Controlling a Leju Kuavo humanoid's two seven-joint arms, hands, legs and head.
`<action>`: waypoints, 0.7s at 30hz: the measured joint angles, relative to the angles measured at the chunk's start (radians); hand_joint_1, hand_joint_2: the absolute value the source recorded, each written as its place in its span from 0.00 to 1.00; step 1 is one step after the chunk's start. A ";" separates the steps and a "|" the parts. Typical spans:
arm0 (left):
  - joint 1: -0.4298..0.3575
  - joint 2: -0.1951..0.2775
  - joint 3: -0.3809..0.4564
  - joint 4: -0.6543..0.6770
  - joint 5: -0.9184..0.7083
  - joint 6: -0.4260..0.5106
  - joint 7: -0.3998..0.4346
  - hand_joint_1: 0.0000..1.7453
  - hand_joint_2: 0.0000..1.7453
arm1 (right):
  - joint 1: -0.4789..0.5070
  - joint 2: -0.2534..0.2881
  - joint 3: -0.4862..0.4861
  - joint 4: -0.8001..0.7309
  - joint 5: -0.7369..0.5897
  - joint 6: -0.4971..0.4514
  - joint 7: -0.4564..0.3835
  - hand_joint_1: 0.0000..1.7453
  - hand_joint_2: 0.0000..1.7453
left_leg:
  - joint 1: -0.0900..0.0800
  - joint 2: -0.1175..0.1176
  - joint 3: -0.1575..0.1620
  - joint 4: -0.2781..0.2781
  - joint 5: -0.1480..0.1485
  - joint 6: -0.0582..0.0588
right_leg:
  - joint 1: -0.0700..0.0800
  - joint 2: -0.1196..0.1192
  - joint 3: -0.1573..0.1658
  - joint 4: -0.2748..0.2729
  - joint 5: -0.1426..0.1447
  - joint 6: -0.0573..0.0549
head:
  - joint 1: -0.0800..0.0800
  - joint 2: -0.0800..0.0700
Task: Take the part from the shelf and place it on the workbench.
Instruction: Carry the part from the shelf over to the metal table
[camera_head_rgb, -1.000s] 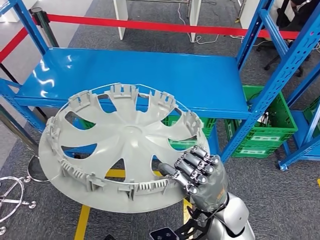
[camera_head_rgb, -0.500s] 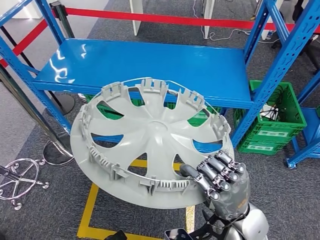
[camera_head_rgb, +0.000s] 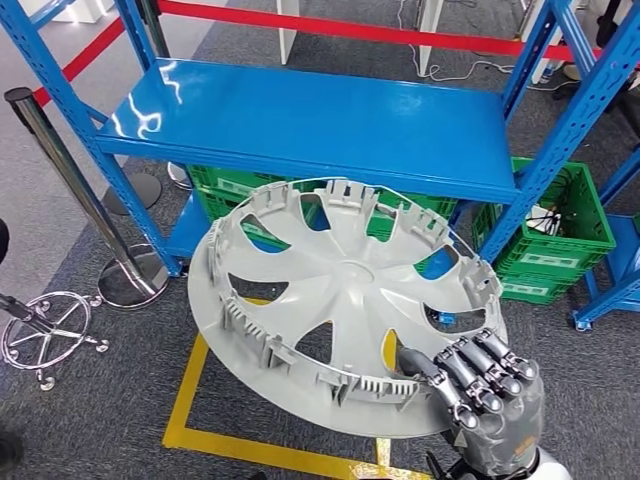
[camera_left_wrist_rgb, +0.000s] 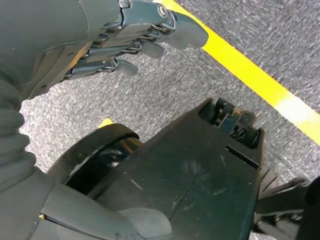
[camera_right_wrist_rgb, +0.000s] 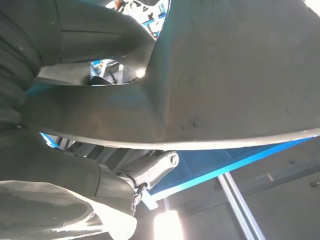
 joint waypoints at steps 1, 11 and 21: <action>-0.001 -0.001 -0.002 0.000 0.000 0.001 0.000 0.00 1.00 | 0.001 0.000 -0.002 -0.004 0.000 0.000 0.000 1.00 1.00 | -0.001 -0.001 -0.013 0.008 0.006 -0.005 | 0.000 0.001 0.051 -0.074 0.006 0.000 | 0.002 0.000; -0.004 0.000 -0.012 0.000 -0.001 0.005 0.003 0.00 1.00 | 0.000 0.012 -0.018 -0.025 -0.009 0.000 0.000 1.00 1.00 | 0.005 -0.005 -0.073 0.232 -0.177 -0.052 | 0.007 -0.008 0.042 -0.190 0.053 -0.065 | -0.028 0.000; -0.016 0.002 -0.013 -0.002 0.007 0.018 0.008 0.00 1.00 | -0.026 0.013 -0.026 -0.025 -0.025 0.000 0.000 1.00 1.00 | 0.004 -0.005 0.084 0.156 -0.085 -0.034 | 0.016 -0.010 -0.054 -0.168 0.114 -0.060 | -0.038 0.000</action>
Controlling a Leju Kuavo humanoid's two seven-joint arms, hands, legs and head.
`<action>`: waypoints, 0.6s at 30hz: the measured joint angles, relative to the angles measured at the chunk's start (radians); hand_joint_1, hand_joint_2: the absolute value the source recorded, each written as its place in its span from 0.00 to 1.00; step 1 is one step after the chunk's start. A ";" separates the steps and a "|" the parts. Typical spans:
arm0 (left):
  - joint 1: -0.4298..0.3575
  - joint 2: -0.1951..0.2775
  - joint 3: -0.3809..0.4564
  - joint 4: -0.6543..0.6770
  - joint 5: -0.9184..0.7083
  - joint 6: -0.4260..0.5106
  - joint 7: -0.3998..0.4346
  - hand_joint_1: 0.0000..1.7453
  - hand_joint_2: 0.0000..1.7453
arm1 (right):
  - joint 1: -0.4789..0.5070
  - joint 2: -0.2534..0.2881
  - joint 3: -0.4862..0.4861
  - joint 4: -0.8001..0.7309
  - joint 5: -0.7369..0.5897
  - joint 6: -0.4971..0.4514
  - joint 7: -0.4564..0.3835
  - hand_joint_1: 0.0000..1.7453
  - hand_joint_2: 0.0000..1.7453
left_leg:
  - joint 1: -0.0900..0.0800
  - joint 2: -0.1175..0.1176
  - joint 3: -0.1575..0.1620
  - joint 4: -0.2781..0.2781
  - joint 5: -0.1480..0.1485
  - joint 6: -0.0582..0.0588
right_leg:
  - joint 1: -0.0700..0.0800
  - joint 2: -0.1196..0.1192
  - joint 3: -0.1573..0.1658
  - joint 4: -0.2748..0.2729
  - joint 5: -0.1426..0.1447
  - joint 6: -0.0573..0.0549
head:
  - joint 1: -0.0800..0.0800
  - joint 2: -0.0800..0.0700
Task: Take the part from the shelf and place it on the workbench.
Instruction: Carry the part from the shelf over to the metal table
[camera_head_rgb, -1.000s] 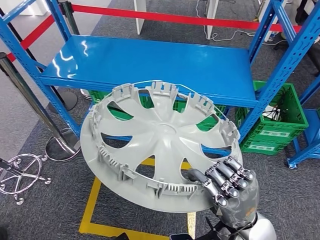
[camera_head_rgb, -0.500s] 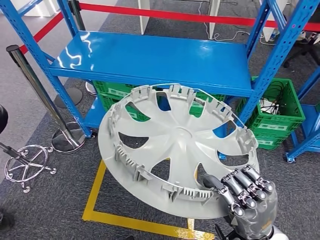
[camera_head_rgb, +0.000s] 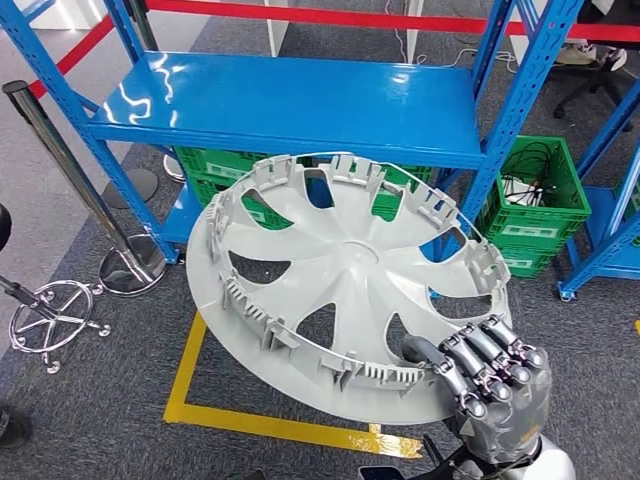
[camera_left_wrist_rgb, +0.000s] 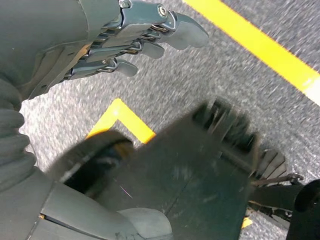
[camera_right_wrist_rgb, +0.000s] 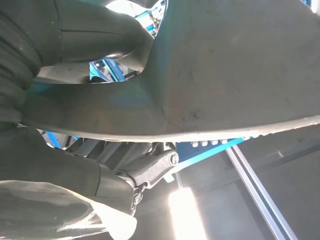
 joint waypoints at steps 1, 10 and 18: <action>0.000 0.000 0.000 0.000 0.000 0.000 0.000 0.00 1.00 | 0.000 0.000 0.000 0.000 0.000 0.000 0.000 1.00 1.00 | 0.000 0.000 0.001 -0.001 0.000 0.000 | 0.000 0.000 0.000 0.000 0.000 0.000 | 0.000 0.000; 0.001 0.005 0.000 -0.004 0.004 0.010 -0.003 0.00 1.00 | -0.022 0.000 -0.002 0.002 -0.015 0.000 0.000 1.00 1.00 | -0.015 0.007 0.016 -0.195 0.038 0.041 | -0.009 0.003 -0.056 0.173 -0.069 0.040 | 0.000 0.000; 0.003 0.008 0.000 -0.006 0.008 0.004 -0.003 0.00 1.00 | -0.032 0.000 -0.002 0.011 -0.011 0.000 0.000 1.00 1.00 | -0.015 0.008 -0.128 -0.147 0.151 0.014 | -0.009 0.011 0.200 -0.045 -0.139 0.028 | 0.007 0.000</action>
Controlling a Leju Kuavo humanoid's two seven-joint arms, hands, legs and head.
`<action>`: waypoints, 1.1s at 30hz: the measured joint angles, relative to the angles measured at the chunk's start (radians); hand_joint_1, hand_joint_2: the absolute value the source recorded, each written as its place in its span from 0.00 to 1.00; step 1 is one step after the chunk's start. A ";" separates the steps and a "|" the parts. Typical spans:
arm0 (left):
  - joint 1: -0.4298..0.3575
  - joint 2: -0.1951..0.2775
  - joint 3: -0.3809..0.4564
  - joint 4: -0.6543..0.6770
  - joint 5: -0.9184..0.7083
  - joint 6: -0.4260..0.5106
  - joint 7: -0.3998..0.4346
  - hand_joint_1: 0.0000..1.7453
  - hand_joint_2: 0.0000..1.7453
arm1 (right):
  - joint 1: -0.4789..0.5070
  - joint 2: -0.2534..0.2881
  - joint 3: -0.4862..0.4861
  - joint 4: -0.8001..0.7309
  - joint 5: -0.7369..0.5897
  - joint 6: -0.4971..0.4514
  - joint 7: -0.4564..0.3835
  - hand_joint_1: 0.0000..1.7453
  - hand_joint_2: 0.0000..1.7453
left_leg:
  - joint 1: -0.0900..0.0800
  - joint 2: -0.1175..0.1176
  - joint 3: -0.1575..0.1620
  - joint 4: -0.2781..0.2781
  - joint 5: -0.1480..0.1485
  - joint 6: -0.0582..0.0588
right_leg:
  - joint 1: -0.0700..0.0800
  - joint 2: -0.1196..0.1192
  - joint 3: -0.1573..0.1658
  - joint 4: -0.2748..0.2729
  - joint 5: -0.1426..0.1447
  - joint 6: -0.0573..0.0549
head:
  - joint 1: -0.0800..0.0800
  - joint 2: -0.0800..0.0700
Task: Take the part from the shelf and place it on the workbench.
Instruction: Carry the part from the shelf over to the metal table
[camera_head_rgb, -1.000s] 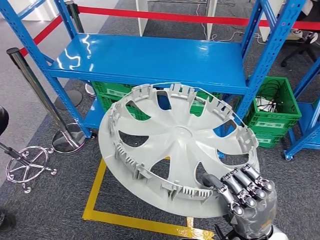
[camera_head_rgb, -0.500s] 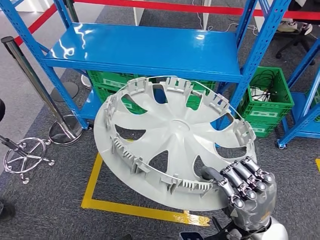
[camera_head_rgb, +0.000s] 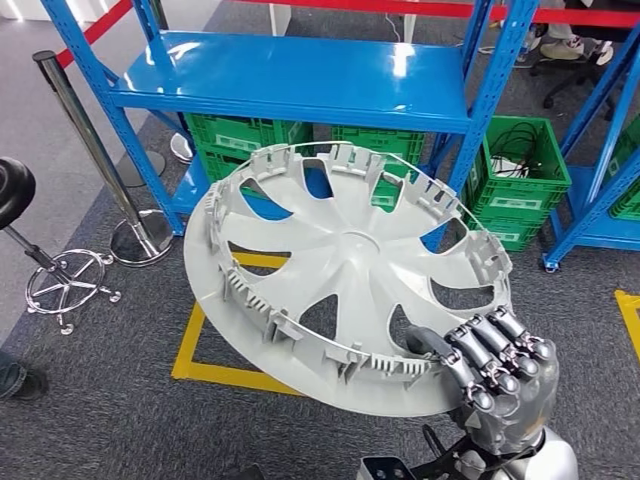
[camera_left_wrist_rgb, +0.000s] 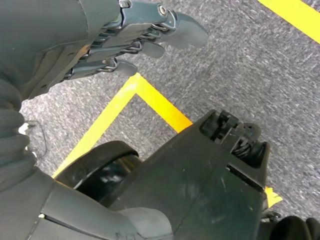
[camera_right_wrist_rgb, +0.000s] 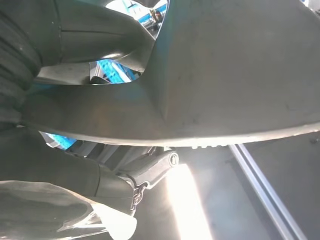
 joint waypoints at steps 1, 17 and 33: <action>0.001 0.001 0.000 0.000 0.000 -0.003 0.000 0.00 1.00 | 0.000 0.000 0.000 0.002 0.001 0.000 0.000 1.00 1.00 | 0.001 -0.001 -0.007 0.005 -0.009 -0.006 | -0.001 -0.002 -0.014 0.005 0.009 -0.008 | -0.004 0.000; -0.004 0.001 -0.002 -0.009 -0.010 -0.014 0.002 0.00 1.00 | -0.007 0.000 0.001 0.016 0.004 0.000 -0.001 1.00 1.00 | -0.005 -0.004 0.191 -0.047 -0.156 0.033 | 0.007 -0.009 -0.218 0.063 0.141 0.007 | -0.035 0.000; 0.001 -0.001 -0.011 -0.009 -0.018 -0.021 0.004 0.00 1.00 | -0.015 0.000 0.002 0.034 -0.002 0.000 -0.001 1.00 1.00 | 0.000 -0.002 0.046 0.049 -0.114 -0.009 | -0.006 -0.004 -0.092 0.025 0.069 -0.010 | -0.042 0.000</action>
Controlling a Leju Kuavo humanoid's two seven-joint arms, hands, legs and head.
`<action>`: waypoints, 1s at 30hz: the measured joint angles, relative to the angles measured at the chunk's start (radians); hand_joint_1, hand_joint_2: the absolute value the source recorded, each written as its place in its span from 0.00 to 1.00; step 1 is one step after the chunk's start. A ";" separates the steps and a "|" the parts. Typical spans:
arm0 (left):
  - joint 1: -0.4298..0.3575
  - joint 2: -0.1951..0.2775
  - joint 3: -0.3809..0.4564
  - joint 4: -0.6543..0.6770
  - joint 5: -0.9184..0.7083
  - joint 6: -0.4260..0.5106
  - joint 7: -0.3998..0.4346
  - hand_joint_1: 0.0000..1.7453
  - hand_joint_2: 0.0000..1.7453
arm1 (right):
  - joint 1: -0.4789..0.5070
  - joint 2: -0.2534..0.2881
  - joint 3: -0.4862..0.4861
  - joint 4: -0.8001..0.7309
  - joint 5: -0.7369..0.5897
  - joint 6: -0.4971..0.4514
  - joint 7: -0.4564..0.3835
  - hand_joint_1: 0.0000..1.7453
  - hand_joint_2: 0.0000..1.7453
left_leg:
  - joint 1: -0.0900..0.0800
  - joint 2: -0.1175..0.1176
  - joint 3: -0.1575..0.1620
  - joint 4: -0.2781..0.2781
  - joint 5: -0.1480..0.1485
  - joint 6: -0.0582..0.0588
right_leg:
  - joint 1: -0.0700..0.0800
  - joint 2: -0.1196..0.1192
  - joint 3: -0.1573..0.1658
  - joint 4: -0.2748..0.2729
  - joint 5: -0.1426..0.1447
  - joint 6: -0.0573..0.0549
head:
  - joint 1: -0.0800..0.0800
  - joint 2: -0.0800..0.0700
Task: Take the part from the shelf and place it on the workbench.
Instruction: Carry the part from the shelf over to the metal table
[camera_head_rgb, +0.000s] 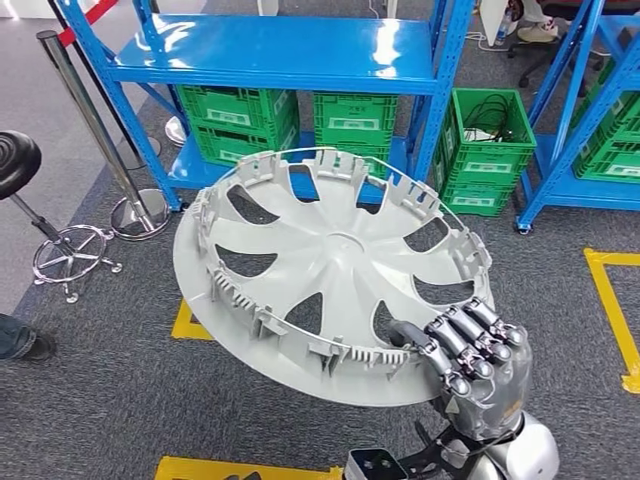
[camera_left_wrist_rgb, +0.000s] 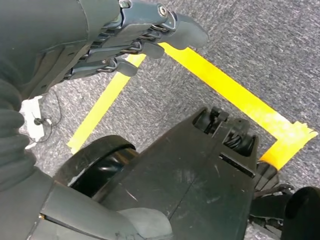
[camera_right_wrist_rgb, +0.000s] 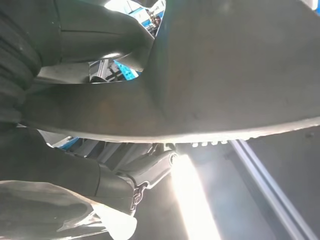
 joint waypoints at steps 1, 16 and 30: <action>0.000 0.000 0.000 0.000 0.000 0.001 0.001 0.00 1.00 | -0.002 0.000 0.000 0.000 0.000 0.000 0.000 1.00 1.00 | 0.002 -0.001 -0.020 0.054 -0.037 -0.006 | 0.000 -0.001 -0.005 0.000 0.004 -0.006 | -0.003 0.000; -0.004 0.002 0.000 0.000 0.001 0.003 0.004 0.00 1.00 | -0.008 0.000 0.001 0.005 0.001 0.000 0.000 1.00 1.00 | 0.010 0.000 0.075 -0.076 0.008 0.037 | 0.004 0.001 -0.092 0.086 -0.019 0.033 | -0.009 0.000; -0.004 0.001 0.000 0.000 0.001 0.003 0.004 0.00 1.00 | -0.010 0.000 0.002 0.009 0.006 0.000 0.000 1.00 1.00 | 0.000 -0.001 0.025 -0.030 0.012 0.009 | 0.004 0.003 -0.021 0.006 0.013 0.006 | -0.018 0.000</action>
